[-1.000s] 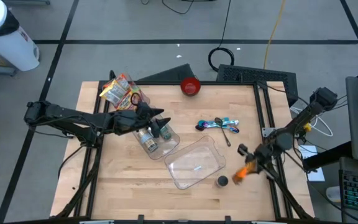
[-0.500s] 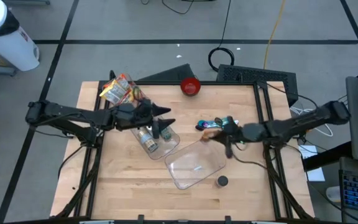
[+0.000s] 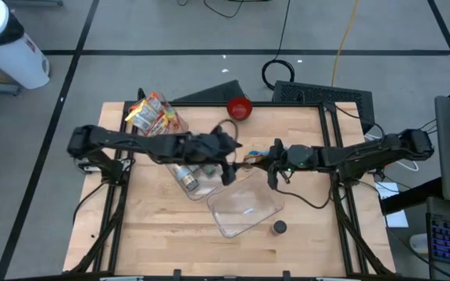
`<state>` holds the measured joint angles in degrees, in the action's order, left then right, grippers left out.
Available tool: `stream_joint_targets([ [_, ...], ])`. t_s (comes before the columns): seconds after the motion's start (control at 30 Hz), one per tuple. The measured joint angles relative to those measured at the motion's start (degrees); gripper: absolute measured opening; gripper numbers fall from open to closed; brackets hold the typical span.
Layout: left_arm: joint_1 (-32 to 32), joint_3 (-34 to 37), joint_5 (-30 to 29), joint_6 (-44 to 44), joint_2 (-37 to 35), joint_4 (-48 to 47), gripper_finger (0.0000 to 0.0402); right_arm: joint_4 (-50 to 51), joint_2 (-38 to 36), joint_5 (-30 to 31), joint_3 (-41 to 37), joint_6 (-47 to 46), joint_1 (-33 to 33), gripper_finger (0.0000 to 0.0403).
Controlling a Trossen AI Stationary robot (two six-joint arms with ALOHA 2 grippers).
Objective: Pick & Place Food Item
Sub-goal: Put the orange seasoning pack into the middle transparent bin
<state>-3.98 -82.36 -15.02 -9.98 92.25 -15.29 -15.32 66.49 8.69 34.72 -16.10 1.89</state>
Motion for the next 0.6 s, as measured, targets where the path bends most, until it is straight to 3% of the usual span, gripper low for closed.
stream_joint_targets([
  [0.47, -1.3, -1.7, 0.0, 2.9, 5.6, -0.7, 0.031, -0.3, 0.0, 0.0, 0.0, 0.5, 0.1, 0.0008],
  [0.6, -1.2, -1.7, -0.2, 3.3, 6.2, -1.0, 0.0286, -0.3, 0.0, 0.0, 0.0, 0.6, 0.1, 0.0008],
])
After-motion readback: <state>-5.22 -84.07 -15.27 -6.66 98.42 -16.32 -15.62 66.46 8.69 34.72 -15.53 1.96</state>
